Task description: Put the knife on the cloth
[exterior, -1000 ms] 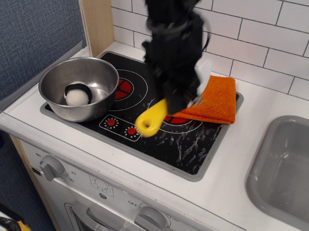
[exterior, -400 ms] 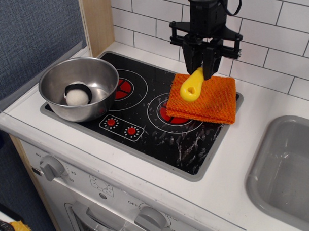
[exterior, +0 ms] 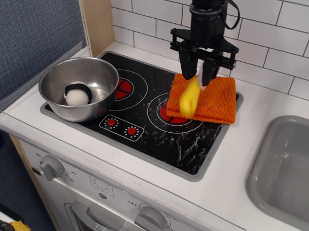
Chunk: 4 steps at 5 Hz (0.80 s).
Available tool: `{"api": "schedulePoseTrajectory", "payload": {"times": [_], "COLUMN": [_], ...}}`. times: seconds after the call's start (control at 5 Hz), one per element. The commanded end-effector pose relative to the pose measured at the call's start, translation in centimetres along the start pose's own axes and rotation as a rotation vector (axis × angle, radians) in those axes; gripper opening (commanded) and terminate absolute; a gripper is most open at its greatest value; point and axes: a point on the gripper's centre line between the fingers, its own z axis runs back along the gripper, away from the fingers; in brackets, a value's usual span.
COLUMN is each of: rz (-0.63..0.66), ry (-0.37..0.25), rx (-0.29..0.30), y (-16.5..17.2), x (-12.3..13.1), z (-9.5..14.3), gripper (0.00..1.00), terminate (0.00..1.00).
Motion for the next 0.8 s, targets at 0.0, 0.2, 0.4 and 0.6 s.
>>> {"api": "schedulePoseTrajectory", "payload": {"times": [0.0, 0.2, 0.4, 0.6], "rz": [-0.014, -0.033, -0.033, -0.033], "ry": [-0.055, -0.047, -0.047, -0.047], "rx": [-0.007, 0.022, 0.022, 0.022], "y": [1.54, 1.67, 1.67, 1.67], "x": [0.98, 0.85, 0.85, 0.85], "z": [1.84, 2.20, 2.20, 2.20], "gripper": [1.00, 1.00, 1.00, 1.00], "terminate": [0.00, 0.00, 0.00, 1.00]}}
